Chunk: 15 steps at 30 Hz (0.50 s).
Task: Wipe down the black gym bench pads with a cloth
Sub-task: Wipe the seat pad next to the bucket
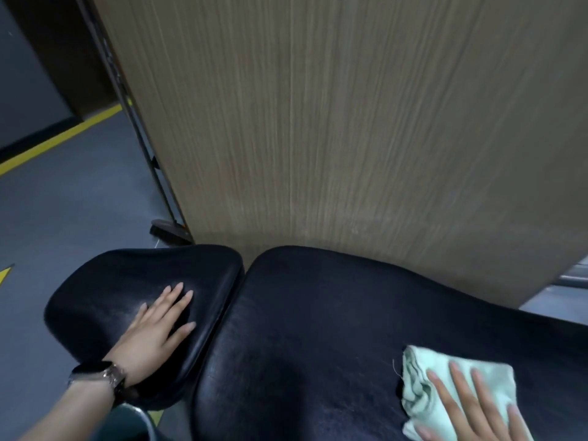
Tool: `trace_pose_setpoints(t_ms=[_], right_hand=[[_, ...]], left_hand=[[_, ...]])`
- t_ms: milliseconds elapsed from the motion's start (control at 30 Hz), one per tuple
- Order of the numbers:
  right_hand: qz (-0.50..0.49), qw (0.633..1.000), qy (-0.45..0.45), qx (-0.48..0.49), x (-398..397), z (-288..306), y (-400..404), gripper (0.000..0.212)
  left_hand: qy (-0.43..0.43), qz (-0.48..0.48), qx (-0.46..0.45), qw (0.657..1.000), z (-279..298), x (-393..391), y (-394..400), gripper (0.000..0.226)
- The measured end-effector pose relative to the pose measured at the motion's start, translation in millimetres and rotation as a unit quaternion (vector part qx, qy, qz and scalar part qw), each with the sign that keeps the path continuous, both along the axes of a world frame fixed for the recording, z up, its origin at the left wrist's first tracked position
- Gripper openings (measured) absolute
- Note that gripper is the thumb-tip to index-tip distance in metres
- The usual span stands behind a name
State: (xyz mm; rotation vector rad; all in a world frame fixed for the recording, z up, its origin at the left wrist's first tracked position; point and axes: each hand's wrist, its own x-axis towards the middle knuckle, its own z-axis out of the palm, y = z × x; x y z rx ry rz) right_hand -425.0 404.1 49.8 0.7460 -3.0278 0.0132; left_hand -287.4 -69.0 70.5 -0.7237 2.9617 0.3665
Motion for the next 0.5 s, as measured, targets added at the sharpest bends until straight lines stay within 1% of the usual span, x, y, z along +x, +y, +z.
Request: trace_pose_setpoints(t_ms=[33, 67, 100, 133, 200, 233, 333, 400, 433, 467, 500], right_hand=[[0.010, 0.999, -0.024, -0.020, 5, 16, -7, 0.069], [0.042, 0.995, -0.073, -0.053, 9, 29, -25, 0.070], [0.044, 0.996, -0.025, -0.077, 8, 20, -26, 0.070], [0.032, 0.997, -0.047, -0.059, 10, 17, -27, 0.069], [0.011, 0.994, -0.063, -0.088, 6, 22, -31, 0.068], [0.003, 0.996, -0.030, -0.088, 2, 22, -31, 0.067], [-0.009, 0.998, -0.059, -0.023, 4, 19, -33, 0.066], [-0.030, 0.996, -0.080, -0.009, 7, 20, -31, 0.066], [-0.046, 0.995, -0.093, -0.006, 9, 24, -32, 0.070], [-0.053, 0.994, -0.094, -0.004, 9, 27, -34, 0.078], [-0.044, 0.997, -0.069, -0.013, 8, 27, -36, 0.087]], left_hand=[[-0.017, -0.002, -0.002, 1.000, 2, -1, 0, 0.064], [-0.036, -0.003, -0.002, 0.999, 3, -2, 1, 0.062], [-0.046, -0.004, 0.001, 0.999, 3, -2, 2, 0.061], [-0.045, -0.003, 0.006, 0.999, 1, -2, 3, 0.061], [-0.033, 0.003, 0.011, 0.999, 1, -4, 4, 0.061], [-0.032, 0.004, 0.014, 0.999, 3, -6, 3, 0.061], [-0.052, 0.006, 0.018, 0.998, 8, -7, 2, 0.060], [-0.068, 0.009, 0.019, 0.997, 11, -8, 5, 0.060], [-0.071, 0.011, 0.015, 0.997, 11, -7, 7, 0.060], [-0.071, 0.013, 0.009, 0.997, 11, -7, 7, 0.060], [-0.073, 0.016, 0.004, 0.997, 11, -7, 9, 0.060]])
